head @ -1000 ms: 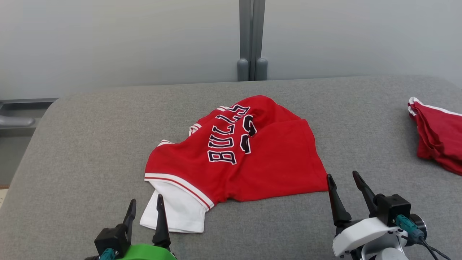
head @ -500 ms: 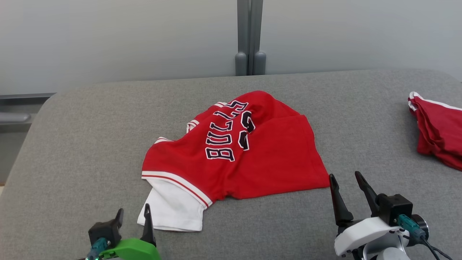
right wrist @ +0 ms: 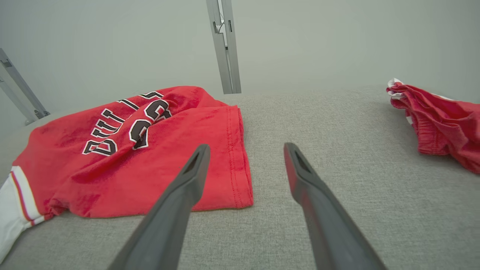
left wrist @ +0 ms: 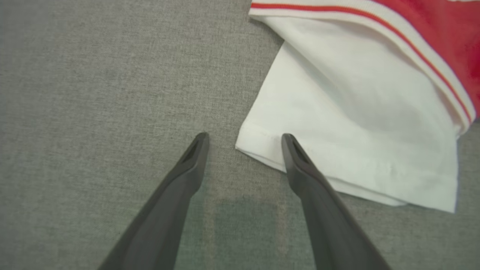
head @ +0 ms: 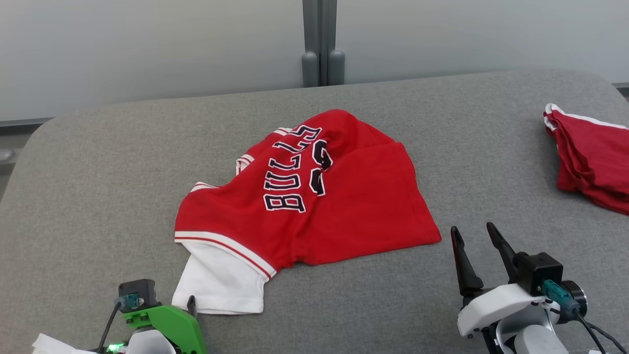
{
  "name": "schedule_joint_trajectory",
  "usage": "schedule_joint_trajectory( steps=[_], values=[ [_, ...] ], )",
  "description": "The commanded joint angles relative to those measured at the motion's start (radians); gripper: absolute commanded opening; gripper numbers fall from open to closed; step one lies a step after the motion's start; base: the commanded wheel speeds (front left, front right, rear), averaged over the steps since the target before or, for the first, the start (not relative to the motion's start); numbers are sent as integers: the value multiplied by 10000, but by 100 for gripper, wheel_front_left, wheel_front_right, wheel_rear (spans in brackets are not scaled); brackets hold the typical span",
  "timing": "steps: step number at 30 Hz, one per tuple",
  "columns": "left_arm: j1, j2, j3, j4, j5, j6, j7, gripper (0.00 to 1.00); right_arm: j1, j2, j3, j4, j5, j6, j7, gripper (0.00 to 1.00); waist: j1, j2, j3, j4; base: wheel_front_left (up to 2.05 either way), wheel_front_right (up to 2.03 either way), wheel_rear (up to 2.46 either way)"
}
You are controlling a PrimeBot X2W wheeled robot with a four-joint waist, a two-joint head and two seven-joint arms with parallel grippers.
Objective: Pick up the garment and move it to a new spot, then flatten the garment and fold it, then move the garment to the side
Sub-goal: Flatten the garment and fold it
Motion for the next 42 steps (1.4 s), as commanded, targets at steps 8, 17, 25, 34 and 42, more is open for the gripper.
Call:
schedule_joint_trajectory(
  steps=[8,17,25,34,42],
  values=[
    [-254,-80,-143,217,-165,-70,208,0,-494,-31,-282,457,-188,-17,407,100,0,0,363,12,0,0,0],
    [-151,-196,-242,-945,-91,118,-147,0,-1810,-31,-468,2253,-411,-17,1781,100,0,0,585,520,0,0,0],
    [60,-355,-316,-2058,-52,401,-237,0,-2718,-26,-615,3988,-371,-17,2533,100,0,0,698,940,0,0,0],
    [93,-157,-163,-2483,-261,269,-587,0,-3369,-22,-148,5387,317,-17,2427,0,0,0,726,941,0,0,0],
    [-376,-82,58,-2959,-546,-23,-986,0,-3666,-29,382,5179,1616,-17,906,0,0,0,330,707,0,0,0]
  ],
)
